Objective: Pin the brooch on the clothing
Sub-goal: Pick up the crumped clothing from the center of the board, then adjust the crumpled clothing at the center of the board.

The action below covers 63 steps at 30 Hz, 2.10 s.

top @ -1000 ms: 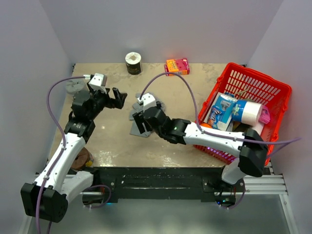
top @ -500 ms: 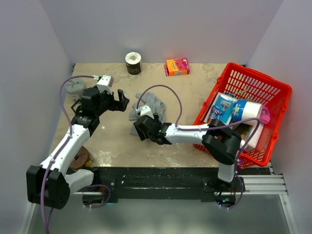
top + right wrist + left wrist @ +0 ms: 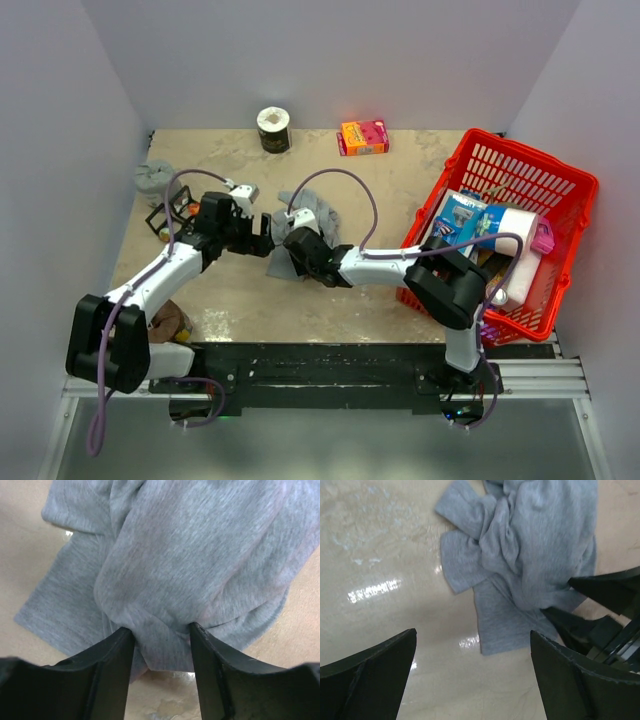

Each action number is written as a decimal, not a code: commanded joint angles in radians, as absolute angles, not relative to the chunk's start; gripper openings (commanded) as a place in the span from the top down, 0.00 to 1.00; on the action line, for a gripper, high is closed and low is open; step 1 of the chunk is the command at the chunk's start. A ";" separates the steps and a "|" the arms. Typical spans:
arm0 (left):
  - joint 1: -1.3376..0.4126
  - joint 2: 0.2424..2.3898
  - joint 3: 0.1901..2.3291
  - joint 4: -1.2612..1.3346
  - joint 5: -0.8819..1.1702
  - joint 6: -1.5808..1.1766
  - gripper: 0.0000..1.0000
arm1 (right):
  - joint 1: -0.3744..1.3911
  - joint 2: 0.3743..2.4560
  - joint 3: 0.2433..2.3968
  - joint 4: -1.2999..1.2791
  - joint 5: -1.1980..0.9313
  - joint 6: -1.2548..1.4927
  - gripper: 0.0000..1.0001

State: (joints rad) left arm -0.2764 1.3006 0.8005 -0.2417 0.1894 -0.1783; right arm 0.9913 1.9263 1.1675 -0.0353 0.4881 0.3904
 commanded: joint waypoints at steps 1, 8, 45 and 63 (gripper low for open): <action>-0.281 1.324 0.772 -0.276 0.230 -0.149 0.01 | 0.963 1.911 1.181 0.041 0.453 0.388 0.53; -0.307 1.469 0.804 -0.325 0.294 -0.138 0.06 | 0.942 1.826 1.155 0.029 0.443 0.393 0.88; -0.220 0.780 0.663 -0.143 -0.294 -0.187 1.00 | 0.896 1.246 1.324 -0.190 0.706 0.192 1.00; -0.140 0.860 0.707 -0.169 -0.075 -0.161 0.60 | 0.880 1.195 1.413 -0.144 0.756 0.097 1.00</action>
